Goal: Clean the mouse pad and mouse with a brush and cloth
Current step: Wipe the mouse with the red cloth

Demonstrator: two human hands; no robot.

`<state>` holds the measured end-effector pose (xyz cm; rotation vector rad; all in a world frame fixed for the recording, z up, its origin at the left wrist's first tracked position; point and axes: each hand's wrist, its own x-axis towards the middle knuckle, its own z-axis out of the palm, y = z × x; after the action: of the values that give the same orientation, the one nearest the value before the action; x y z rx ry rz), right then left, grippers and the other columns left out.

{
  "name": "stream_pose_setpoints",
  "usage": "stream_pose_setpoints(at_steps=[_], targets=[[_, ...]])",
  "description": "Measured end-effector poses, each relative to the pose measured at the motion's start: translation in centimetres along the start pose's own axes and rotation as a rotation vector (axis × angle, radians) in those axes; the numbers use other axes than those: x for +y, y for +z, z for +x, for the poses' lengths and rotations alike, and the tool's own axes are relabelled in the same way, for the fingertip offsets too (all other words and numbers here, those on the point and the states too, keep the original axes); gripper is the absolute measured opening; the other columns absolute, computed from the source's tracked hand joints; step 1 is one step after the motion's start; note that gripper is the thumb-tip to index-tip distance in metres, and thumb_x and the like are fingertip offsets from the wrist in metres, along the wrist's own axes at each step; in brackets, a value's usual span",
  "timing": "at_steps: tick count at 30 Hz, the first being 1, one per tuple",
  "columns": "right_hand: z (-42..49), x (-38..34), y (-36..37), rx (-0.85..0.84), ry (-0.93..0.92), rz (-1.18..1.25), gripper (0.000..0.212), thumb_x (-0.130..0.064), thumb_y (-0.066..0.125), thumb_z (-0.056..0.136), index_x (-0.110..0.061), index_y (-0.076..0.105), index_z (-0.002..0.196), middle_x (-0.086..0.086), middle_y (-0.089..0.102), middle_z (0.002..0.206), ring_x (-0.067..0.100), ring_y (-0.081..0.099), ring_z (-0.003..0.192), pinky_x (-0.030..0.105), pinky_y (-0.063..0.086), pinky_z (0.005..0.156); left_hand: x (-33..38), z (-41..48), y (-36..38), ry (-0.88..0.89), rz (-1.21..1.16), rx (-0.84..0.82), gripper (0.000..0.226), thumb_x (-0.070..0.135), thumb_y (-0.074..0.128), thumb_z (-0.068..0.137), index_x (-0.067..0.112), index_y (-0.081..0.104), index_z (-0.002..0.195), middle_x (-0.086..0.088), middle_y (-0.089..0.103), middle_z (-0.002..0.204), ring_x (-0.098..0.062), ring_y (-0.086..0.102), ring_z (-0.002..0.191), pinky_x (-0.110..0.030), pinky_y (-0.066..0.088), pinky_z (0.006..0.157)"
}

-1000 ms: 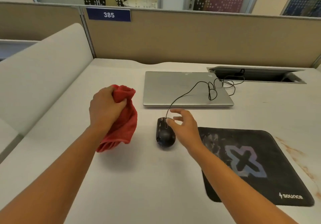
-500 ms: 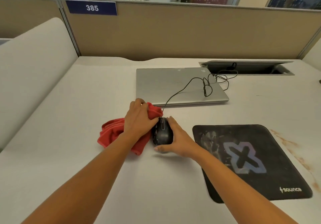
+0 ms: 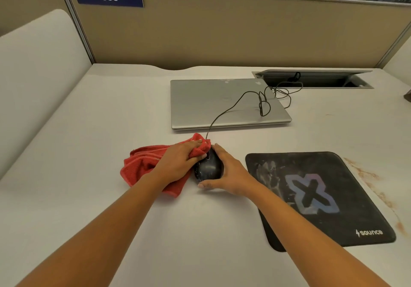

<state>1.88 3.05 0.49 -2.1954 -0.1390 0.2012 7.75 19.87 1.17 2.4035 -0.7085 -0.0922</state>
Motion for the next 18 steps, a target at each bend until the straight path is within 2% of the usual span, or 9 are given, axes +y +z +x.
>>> stream_pose_setpoints(at_steps=[2, 3, 5, 7, 12, 14, 16, 18], targets=[[0.1, 0.1, 0.0, -0.002, -0.002, 0.0, 0.105, -0.042, 0.083, 0.06, -0.029, 0.02, 0.144, -0.01, 0.034, 0.144, 0.006, 0.038, 0.125, 0.016, 0.035, 0.098, 0.0, -0.4, -0.2, 0.019, -0.003, -0.011, 0.045, 0.037, 0.052, 0.091, 0.023, 0.048, 0.135, 0.003, 0.053, 0.135, -0.015, 0.049, 0.124, -0.023, 0.033, 0.1], [0.1, 0.1, 0.0, -0.004, -0.004, -0.004, 0.105, -0.043, 0.083, 0.06, -0.03, 0.02, 0.144, -0.01, 0.032, 0.145, 0.007, 0.037, 0.126, 0.017, 0.034, 0.099, 0.0, -0.6, -0.3, 0.024, -0.003, -0.016, 0.045, 0.036, 0.052, 0.092, 0.024, 0.048, 0.135, 0.004, 0.053, 0.135, -0.014, 0.049, 0.124, -0.023, 0.033, 0.1], [0.0, 0.0, 0.0, -0.006, -0.008, -0.01, 0.105, -0.043, 0.082, 0.06, -0.029, 0.02, 0.144, -0.013, 0.033, 0.14, 0.002, 0.036, 0.12, 0.006, 0.032, 0.093, 0.1, -1.0, -0.5, 0.035, 0.002, -0.023, 0.044, 0.035, 0.052, 0.092, 0.024, 0.048, 0.134, 0.004, 0.051, 0.137, -0.014, 0.047, 0.126, -0.021, 0.031, 0.101], [0.0, 0.1, 0.0, -0.005, -0.014, -0.012, 0.102, -0.043, 0.082, 0.061, -0.028, 0.022, 0.143, -0.018, 0.035, 0.128, -0.001, 0.036, 0.112, -0.002, 0.031, 0.08, 0.1, -1.5, -0.5, 0.048, 0.004, -0.008, 0.043, 0.033, 0.052, 0.092, 0.023, 0.048, 0.134, 0.003, 0.051, 0.137, -0.014, 0.046, 0.127, -0.016, 0.028, 0.099], [0.1, 0.1, 0.0, 0.001, -0.002, -0.006, 0.102, -0.04, 0.083, 0.06, -0.023, 0.025, 0.142, -0.018, 0.034, 0.121, 0.001, 0.037, 0.109, 0.005, 0.031, 0.083, 0.3, -3.6, -0.6, 0.102, -0.048, 0.041, 0.039, 0.026, 0.057, 0.09, 0.022, 0.054, 0.129, 0.002, 0.057, 0.13, -0.012, 0.052, 0.12, -0.01, 0.031, 0.093], [0.2, 0.0, -0.1, 0.004, -0.008, -0.008, 0.098, -0.038, 0.084, 0.06, -0.024, 0.028, 0.139, -0.018, 0.037, 0.117, 0.002, 0.04, 0.106, 0.004, 0.034, 0.078, 0.4, -4.6, -0.8, 0.111, -0.074, 0.044, 0.037, 0.026, 0.058, 0.09, 0.022, 0.056, 0.127, 0.002, 0.059, 0.127, -0.011, 0.055, 0.117, -0.011, 0.034, 0.092], [0.2, 0.0, -0.1, 0.012, -0.013, -0.008, 0.093, -0.037, 0.085, 0.059, -0.025, 0.033, 0.135, -0.017, 0.041, 0.112, 0.003, 0.044, 0.101, 0.0, 0.037, 0.07, 0.4, -5.4, -1.0, 0.089, -0.119, 0.028, 0.033, 0.033, 0.056, 0.09, 0.021, 0.062, 0.12, -0.001, 0.067, 0.115, -0.014, 0.062, 0.102, -0.017, 0.042, 0.087], [0.1, 0.0, -0.1, 0.017, -0.013, -0.01, 0.092, -0.037, 0.086, 0.058, -0.026, 0.034, 0.133, -0.016, 0.044, 0.111, 0.004, 0.045, 0.101, 0.001, 0.037, 0.068, 0.4, -6.2, -1.5, 0.06, -0.192, -0.003, 0.031, 0.04, 0.051, 0.088, 0.023, 0.068, 0.108, -0.002, 0.072, 0.092, -0.018, 0.064, 0.081, -0.03, 0.047, 0.079]])
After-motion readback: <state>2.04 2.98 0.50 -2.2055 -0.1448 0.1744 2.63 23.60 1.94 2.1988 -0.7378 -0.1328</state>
